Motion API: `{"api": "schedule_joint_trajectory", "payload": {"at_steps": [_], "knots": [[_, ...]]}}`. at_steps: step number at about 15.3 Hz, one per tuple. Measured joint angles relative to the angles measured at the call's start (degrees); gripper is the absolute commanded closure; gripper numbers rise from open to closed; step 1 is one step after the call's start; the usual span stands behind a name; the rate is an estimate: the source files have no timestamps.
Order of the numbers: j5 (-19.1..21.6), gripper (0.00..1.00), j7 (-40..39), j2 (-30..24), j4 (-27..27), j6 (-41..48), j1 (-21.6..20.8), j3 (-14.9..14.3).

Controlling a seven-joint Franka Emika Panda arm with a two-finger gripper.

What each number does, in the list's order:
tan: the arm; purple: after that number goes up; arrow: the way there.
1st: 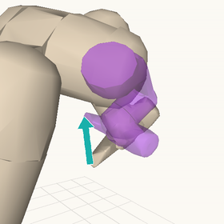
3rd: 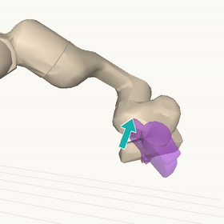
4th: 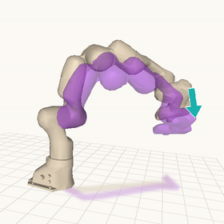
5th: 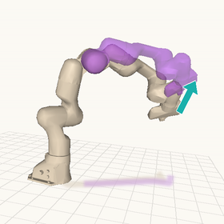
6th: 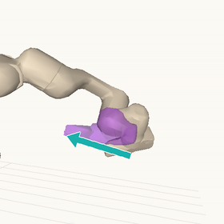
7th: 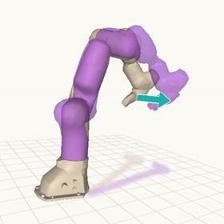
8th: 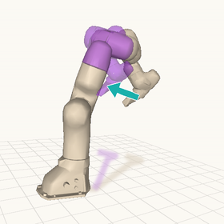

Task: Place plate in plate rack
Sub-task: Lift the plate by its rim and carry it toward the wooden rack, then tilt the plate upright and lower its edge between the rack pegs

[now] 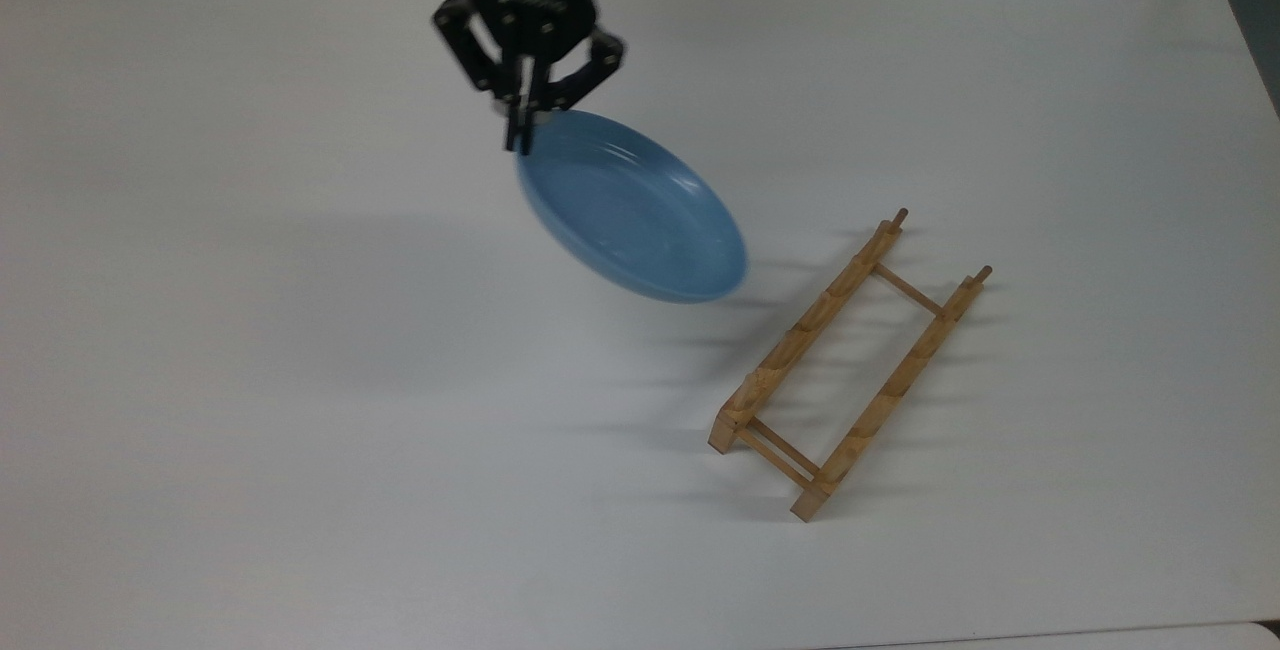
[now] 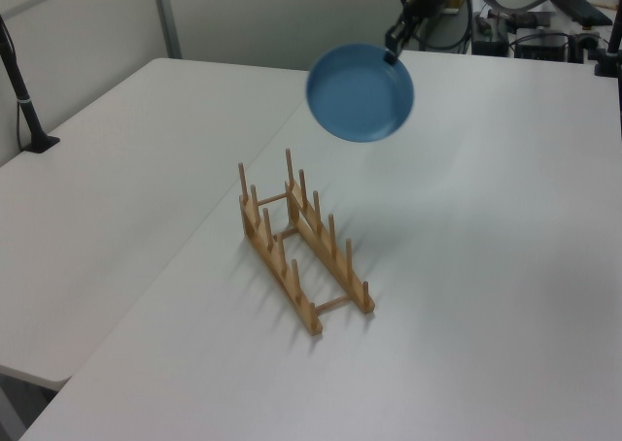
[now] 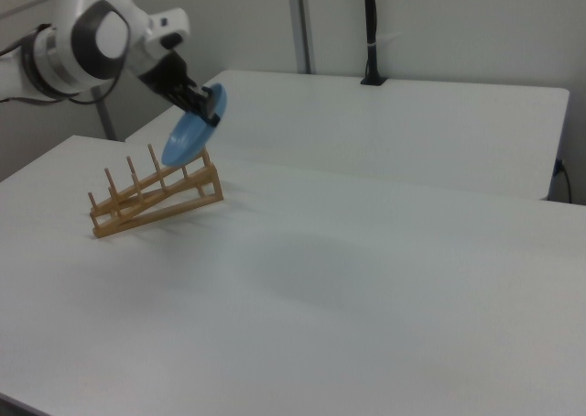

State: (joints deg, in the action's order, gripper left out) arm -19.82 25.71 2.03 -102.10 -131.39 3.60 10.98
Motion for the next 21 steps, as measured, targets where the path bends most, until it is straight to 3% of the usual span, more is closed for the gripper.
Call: {"api": "schedule_joint_trajectory", "payload": {"at_steps": [3, 8, 12, 15, 21], "knots": [[-14.0, 1.0, 14.18, -0.08, -0.06, -5.18, -0.09, 4.15], [-44.1, 1.0, 39.18, 0.79, -0.31, -8.95, -0.15, 8.24], [-62.7, 1.0, 51.29, 2.86, -0.68, -8.98, -1.24, 10.11], [-71.97, 1.0, 56.11, 5.36, -1.01, -8.42, -2.71, 10.11], [-79.76, 1.0, 57.69, 9.65, -1.2, -3.82, -5.27, 10.11]]}}
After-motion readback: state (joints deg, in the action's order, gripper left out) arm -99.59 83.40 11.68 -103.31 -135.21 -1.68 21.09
